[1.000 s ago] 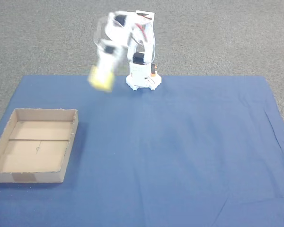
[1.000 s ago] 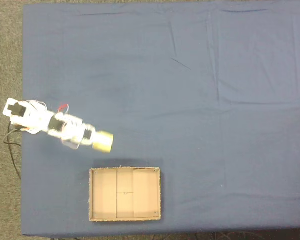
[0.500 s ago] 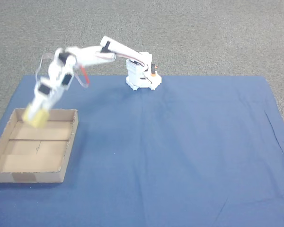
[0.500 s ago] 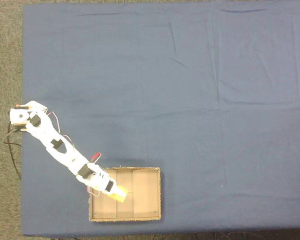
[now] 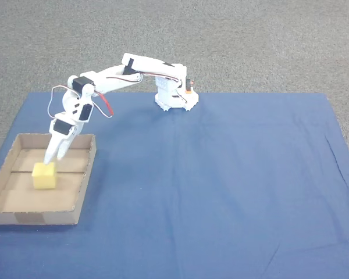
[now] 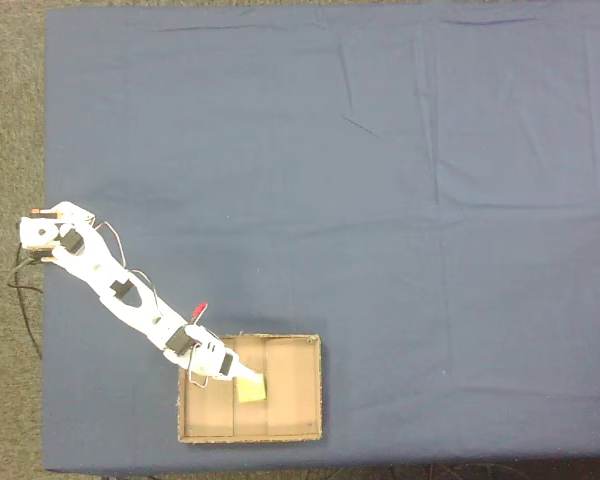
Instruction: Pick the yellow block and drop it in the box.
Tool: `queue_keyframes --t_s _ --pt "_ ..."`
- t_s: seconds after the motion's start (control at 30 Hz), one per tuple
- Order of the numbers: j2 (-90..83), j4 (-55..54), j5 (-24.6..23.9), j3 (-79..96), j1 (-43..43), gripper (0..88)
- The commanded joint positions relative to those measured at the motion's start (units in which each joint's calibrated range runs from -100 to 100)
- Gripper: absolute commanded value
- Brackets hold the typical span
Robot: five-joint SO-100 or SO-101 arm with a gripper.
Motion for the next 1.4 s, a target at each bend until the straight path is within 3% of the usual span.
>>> queue_keyframes --t_s 0.0,0.1,0.2,0.27,0.33,0.5,0.63,0.8,1.37 --pt "-2.1 0.6 0.1 -1.0 0.3 43.1" --pt "-15.4 0.6 -1.7 10.1 0.1 38.5" --pt "-40.9 -1.1 -5.2 28.4 -4.1 17.4" --pt "-60.7 -5.0 -7.3 47.2 -9.4 8.8" --pt "-80.7 -17.6 -7.9 74.4 -17.5 0.2" --pt "-123.3 -23.2 -10.4 130.0 -37.9 0.2" --pt "-145.7 -27.1 -12.6 157.9 -40.6 0.2" --pt "-152.5 -20.8 -11.8 164.8 -40.2 0.6" --pt "-152.5 -20.2 -13.8 164.8 -38.7 0.2"
